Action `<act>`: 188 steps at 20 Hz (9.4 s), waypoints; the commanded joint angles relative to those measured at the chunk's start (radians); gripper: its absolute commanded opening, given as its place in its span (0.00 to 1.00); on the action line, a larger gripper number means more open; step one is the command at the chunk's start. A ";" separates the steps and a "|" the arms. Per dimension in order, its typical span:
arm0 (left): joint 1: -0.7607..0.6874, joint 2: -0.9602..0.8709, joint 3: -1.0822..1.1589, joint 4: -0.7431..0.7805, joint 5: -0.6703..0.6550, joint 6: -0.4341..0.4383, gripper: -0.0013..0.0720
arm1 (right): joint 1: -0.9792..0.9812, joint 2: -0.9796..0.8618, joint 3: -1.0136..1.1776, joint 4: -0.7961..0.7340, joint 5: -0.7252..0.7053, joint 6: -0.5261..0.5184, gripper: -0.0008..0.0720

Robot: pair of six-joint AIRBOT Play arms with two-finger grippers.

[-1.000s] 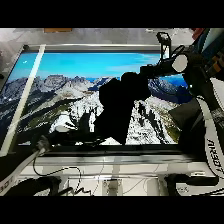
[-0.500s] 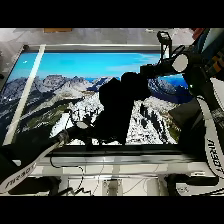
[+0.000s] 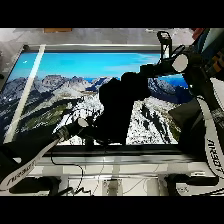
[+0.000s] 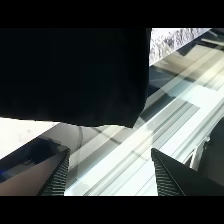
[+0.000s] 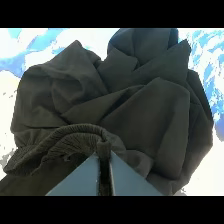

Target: Fold the clothes and pants, and hang the long-sleeved shirts on hangers.

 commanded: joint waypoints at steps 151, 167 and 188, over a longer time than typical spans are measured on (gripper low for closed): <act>1.356 0.275 0.211 1.130 -0.087 -0.048 0.03 | 0.307 0.040 -0.457 -0.578 -0.243 -0.255 0.05; 1.355 0.275 0.211 1.126 -0.110 -0.048 0.03 | -0.476 0.183 -0.556 -0.033 0.137 -0.203 0.05; 0.314 0.158 0.380 0.544 0.075 0.078 0.96 | -0.475 0.377 -0.718 0.126 0.046 -0.275 0.05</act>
